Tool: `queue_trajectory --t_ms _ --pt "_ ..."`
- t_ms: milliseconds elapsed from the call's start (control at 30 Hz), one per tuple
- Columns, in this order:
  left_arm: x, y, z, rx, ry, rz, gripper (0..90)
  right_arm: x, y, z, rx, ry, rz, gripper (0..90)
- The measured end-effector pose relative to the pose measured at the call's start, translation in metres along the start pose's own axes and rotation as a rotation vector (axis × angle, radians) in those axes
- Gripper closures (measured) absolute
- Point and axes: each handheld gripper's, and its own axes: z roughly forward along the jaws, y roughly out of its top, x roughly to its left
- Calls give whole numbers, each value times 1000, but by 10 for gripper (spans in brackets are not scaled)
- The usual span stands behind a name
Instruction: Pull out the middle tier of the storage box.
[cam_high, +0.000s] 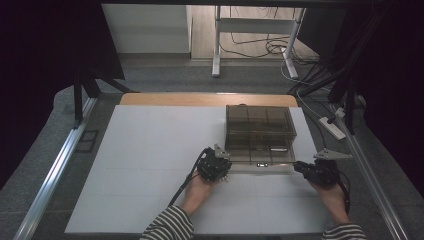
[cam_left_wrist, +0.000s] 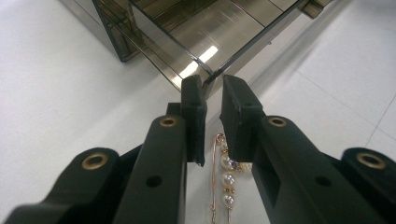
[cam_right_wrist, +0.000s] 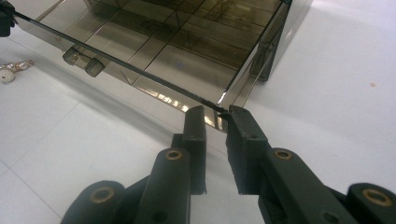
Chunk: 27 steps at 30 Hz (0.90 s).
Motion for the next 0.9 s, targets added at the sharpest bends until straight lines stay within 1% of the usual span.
queue_trajectory --t_ms 233,367,533,700,900 --pt "0 -1 0 2 0 6 783 0 -1 0 1 1 5 772" --pt "0 -1 1 -6 -3 8 773 0 -1 0 -3 4 10 764" --pt "-1 -1 0 -13 -4 11 696 -2 -3 -3 -13 1 20 738" --pt "2 -2 -3 -28 -7 -12 628 -4 -7 -7 -22 -6 41 713" --pt "4 -4 -11 -41 -9 -25 590 -1 -8 -9 -29 -6 42 680"
